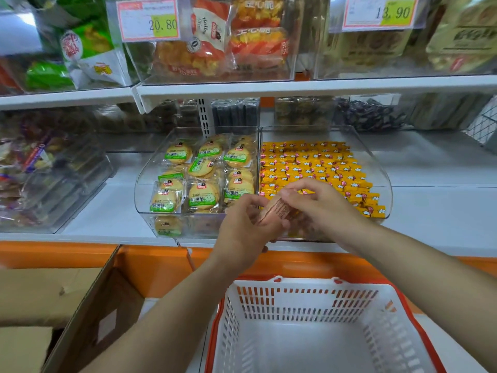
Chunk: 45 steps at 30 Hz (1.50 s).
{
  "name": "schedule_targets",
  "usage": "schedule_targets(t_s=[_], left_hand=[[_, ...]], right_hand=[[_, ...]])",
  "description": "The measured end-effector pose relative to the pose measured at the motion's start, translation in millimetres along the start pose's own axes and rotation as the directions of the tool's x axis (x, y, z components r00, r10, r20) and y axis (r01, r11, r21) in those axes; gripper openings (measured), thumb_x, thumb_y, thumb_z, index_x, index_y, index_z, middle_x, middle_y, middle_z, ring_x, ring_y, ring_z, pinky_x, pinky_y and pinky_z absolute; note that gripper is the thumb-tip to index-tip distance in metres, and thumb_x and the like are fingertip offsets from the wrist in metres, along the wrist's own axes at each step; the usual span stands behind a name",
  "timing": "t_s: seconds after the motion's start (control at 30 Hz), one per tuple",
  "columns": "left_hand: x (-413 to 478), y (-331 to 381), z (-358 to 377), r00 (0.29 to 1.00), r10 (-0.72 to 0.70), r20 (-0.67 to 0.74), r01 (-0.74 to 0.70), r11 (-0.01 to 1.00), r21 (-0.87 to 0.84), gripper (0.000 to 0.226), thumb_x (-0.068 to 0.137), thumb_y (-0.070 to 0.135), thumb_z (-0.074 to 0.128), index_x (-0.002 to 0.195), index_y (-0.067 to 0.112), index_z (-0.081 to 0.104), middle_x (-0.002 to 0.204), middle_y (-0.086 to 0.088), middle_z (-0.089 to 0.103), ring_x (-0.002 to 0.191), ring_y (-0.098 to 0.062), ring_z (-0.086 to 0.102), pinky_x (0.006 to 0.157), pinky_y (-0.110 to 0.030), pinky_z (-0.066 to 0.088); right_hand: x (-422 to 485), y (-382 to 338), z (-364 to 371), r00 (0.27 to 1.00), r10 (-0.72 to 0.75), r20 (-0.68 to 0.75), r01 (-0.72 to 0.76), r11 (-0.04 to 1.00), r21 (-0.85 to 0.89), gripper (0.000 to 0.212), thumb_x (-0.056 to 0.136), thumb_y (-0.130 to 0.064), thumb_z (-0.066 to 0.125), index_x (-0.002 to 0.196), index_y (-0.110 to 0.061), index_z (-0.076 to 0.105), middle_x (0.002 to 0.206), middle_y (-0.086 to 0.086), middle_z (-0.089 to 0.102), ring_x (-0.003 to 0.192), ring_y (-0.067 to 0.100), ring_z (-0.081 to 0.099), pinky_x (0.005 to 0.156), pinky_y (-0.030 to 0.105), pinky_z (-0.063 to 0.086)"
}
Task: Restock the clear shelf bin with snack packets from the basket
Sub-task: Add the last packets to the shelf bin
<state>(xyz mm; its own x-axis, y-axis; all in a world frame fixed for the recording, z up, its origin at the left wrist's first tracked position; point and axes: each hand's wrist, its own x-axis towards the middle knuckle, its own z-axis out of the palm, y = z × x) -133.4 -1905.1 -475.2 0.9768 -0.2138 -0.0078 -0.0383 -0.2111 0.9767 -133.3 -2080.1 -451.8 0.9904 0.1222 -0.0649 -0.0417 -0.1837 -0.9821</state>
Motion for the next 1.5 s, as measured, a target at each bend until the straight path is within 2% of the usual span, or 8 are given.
schedule_targets(t_s=[0.33,0.6,0.8,0.87,1.23,1.33,1.43,1.5], left_hand=[[-2,6,-4,0.999,-0.035,0.012,0.036,0.982,-0.186,0.038,0.086,0.02,0.081,0.119,0.017,0.063,0.109,-0.011,0.073,0.076,-0.013,0.069,0.067,-0.026,0.059],[1,14,-14,0.999,-0.006,-0.047,-0.008,0.954,-0.298,0.023,0.089,0.022,0.073,0.11,0.014,0.067,0.094,-0.01,0.077,0.079,-0.019,0.075,0.065,-0.027,0.06],[5,15,-18,0.998,0.044,-0.053,-0.059,0.937,-0.344,0.024,0.073,0.02,0.078,0.095,0.027,0.073,0.095,-0.012,0.073,0.085,-0.025,0.076,0.087,-0.043,0.061],[5,14,-18,0.997,0.056,-0.052,-0.071,0.935,-0.347,0.027,0.075,0.016,0.08,0.096,0.033,0.074,0.098,-0.01,0.075,0.091,-0.03,0.075,0.091,-0.049,0.06],[11,23,-13,0.998,0.005,-0.063,-0.037,0.856,-0.516,0.042,0.09,-0.003,0.07,0.123,0.021,0.062,0.109,-0.017,0.075,0.093,-0.025,0.075,0.073,-0.03,0.062],[14,18,-18,0.99,0.05,-0.129,-0.076,0.976,-0.203,0.018,0.091,0.013,0.074,0.104,0.024,0.07,0.105,-0.007,0.074,0.093,-0.019,0.073,0.07,-0.026,0.059],[17,4,-26,0.983,0.134,-0.125,-0.081,0.931,0.357,0.002,0.092,0.027,0.074,0.094,0.028,0.073,0.093,0.007,0.069,0.084,-0.01,0.065,0.063,-0.022,0.051],[19,-3,-28,0.978,0.124,-0.167,-0.04,0.899,0.437,0.01,0.093,0.03,0.074,0.1,0.031,0.068,0.098,0.008,0.067,0.086,-0.005,0.063,0.062,-0.019,0.049]], right_hand=[[-2,-4,-14,0.994,0.04,-0.101,-0.012,0.963,0.268,0.025,0.094,0.002,0.059,0.113,-0.015,0.058,0.106,0.017,0.073,0.092,0.027,0.074,0.073,0.039,0.062],[-11,6,-5,0.953,-0.299,-0.047,0.256,0.88,-0.399,0.036,0.071,-0.018,0.088,0.084,-0.03,0.055,0.097,-0.006,0.066,0.077,0.012,0.069,0.059,0.036,0.058],[-3,3,-3,0.974,-0.18,-0.138,0.165,0.98,-0.111,0.005,0.094,-0.022,0.067,0.097,-0.025,0.065,0.094,-0.001,0.064,0.086,0.028,0.068,0.068,0.041,0.059],[-2,3,-4,0.995,-0.092,-0.048,0.087,0.991,-0.101,0.015,0.096,-0.019,0.063,0.109,-0.026,0.067,0.104,-0.002,0.07,0.085,0.014,0.072,0.067,0.026,0.057],[5,-4,-6,0.997,-0.076,0.008,0.075,0.996,0.037,0.044,0.082,-0.007,0.078,0.118,-0.027,0.063,0.098,0.0,0.075,0.088,0.024,0.073,0.072,0.035,0.061],[18,-6,-16,0.971,-0.088,-0.221,0.133,0.971,0.199,0.033,0.08,-0.011,0.08,0.106,-0.025,0.067,0.091,-0.001,0.077,0.085,0.017,0.071,0.065,0.031,0.055],[31,-6,-27,0.939,-0.18,-0.293,0.192,0.981,0.014,0.033,0.082,-0.014,0.08,0.106,-0.027,0.061,0.088,-0.008,0.077,0.077,0.007,0.069,0.065,0.026,0.053],[35,-3,-28,0.931,-0.242,-0.272,0.205,0.966,-0.157,0.032,0.083,-0.017,0.08,0.106,-0.026,0.06,0.087,-0.012,0.076,0.069,0.002,0.067,0.062,0.021,0.052]])
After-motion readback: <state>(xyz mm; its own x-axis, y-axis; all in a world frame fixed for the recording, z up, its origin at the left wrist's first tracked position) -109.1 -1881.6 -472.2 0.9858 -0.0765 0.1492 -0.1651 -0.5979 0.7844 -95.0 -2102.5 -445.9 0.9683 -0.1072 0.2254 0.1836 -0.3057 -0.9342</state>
